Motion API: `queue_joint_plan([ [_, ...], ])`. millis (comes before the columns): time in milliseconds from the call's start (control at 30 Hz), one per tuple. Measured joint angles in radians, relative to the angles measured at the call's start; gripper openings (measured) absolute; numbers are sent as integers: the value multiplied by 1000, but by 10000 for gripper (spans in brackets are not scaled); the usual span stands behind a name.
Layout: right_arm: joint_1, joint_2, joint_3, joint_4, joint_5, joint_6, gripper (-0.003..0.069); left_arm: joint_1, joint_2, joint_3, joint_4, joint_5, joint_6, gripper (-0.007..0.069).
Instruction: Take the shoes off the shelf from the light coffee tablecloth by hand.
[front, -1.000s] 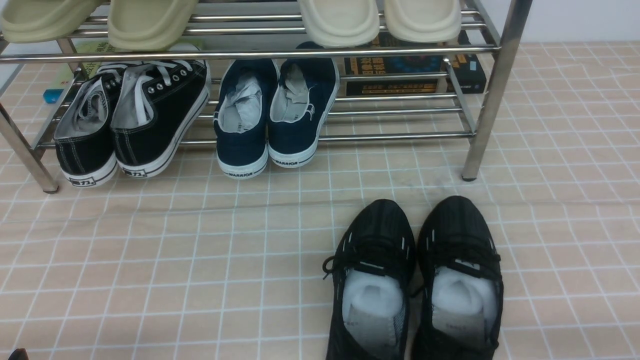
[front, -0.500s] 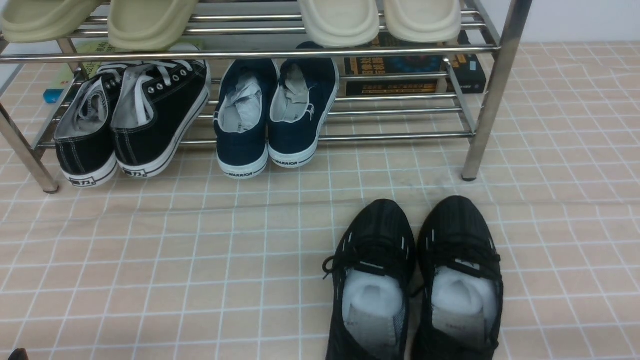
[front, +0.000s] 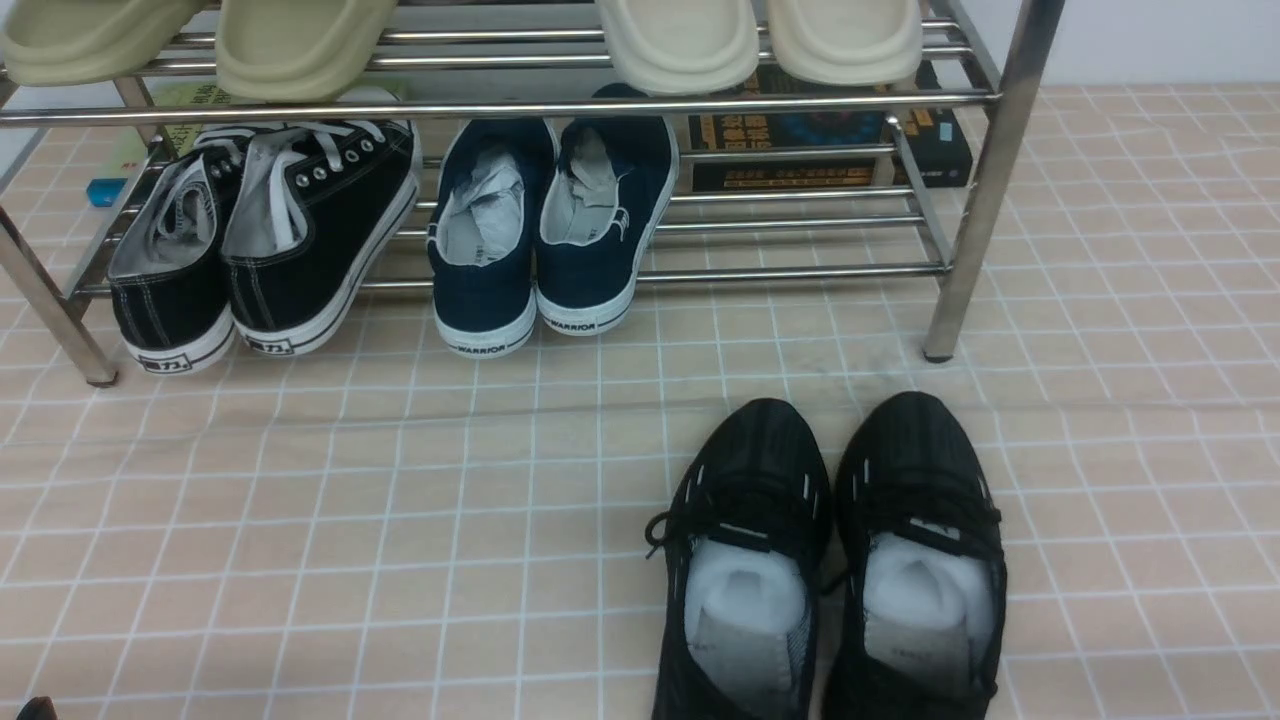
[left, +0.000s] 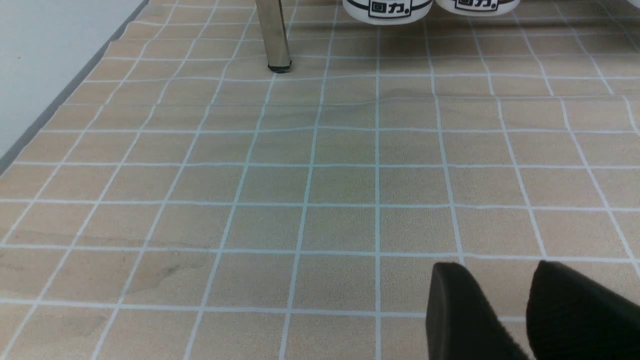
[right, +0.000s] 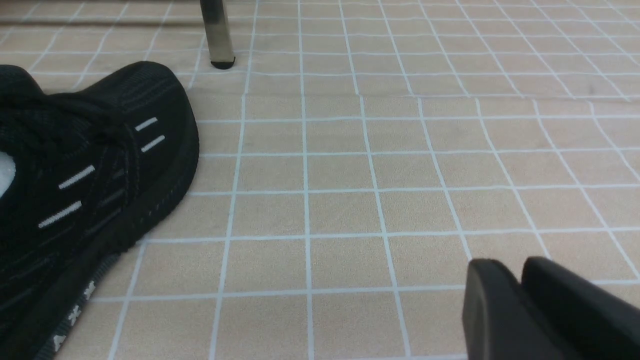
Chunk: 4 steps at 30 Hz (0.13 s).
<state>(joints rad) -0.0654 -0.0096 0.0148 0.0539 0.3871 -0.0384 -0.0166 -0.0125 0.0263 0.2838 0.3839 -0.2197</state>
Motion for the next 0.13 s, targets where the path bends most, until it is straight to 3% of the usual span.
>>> queue_joint_plan([
  [133, 0, 0, 0, -3, 0, 0, 111, 0, 0, 0, 0, 0, 0, 239],
])
